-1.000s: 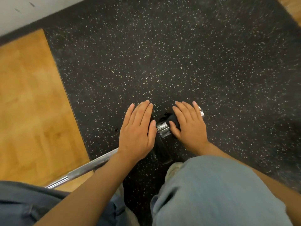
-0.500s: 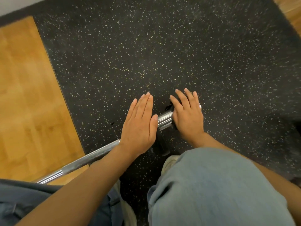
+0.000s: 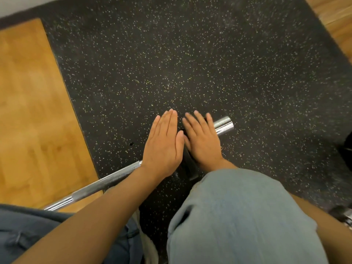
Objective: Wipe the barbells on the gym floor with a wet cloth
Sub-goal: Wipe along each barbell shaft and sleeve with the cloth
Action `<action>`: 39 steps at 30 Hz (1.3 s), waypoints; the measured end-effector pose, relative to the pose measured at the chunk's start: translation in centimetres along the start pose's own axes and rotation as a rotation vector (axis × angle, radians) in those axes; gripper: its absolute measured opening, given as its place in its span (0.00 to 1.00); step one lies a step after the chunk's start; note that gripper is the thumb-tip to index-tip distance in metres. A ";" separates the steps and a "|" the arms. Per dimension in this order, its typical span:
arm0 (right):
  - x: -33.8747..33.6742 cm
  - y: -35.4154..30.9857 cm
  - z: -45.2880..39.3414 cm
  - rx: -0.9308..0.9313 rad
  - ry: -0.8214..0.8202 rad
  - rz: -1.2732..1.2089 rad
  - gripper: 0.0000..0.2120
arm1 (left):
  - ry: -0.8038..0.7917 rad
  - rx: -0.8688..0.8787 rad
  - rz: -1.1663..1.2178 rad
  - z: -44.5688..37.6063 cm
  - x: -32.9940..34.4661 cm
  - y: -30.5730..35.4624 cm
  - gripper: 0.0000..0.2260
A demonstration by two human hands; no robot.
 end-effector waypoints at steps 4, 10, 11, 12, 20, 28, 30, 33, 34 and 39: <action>-0.2 1.5 0.8 -0.167 -0.030 0.005 0.26 | -0.002 0.029 0.005 0.2 -0.2 0.2 0.26; -0.6 4.9 0.9 0.073 0.011 0.138 0.24 | 0.022 0.019 0.068 0.6 0.2 0.2 0.25; -0.6 3.8 0.8 0.058 0.033 0.130 0.23 | 0.025 0.020 0.071 0.6 0.2 0.2 0.25; -0.7 2.5 0.6 0.009 0.048 0.115 0.23 | 0.028 0.024 0.074 0.6 0.0 0.2 0.25; -0.7 0.9 1.0 -0.208 0.123 0.074 0.21 | 0.017 0.013 -0.033 0.8 0.0 0.5 0.24; -0.3 5.0 0.7 -0.213 0.162 0.063 0.24 | 0.007 -0.044 -0.075 1.2 0.1 0.5 0.27; -0.5 5.3 0.7 -0.065 0.159 0.075 0.24 | 0.005 -0.061 -0.073 1.2 0.2 0.4 0.29; -0.3 2.1 1.2 -0.010 0.147 0.040 0.20 | 0.021 -0.048 -0.065 1.2 0.3 0.5 0.29; -0.2 0.6 1.5 -0.074 0.133 0.013 0.20 | 0.029 -0.039 -0.060 1.2 0.3 0.5 0.28; 0.1 1.2 1.9 -0.446 0.077 0.034 0.23 | 0.006 -0.001 -0.074 1.2 0.4 0.6 0.29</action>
Point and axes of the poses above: each hand's wrist, its own z-axis away from the middle knuckle, its own x-axis out of the palm, y = z × x, the point moved 10 cm from there along -z, towards the middle knuckle, and after that the axes turned 11 degrees about z, right-handed, at the moved point
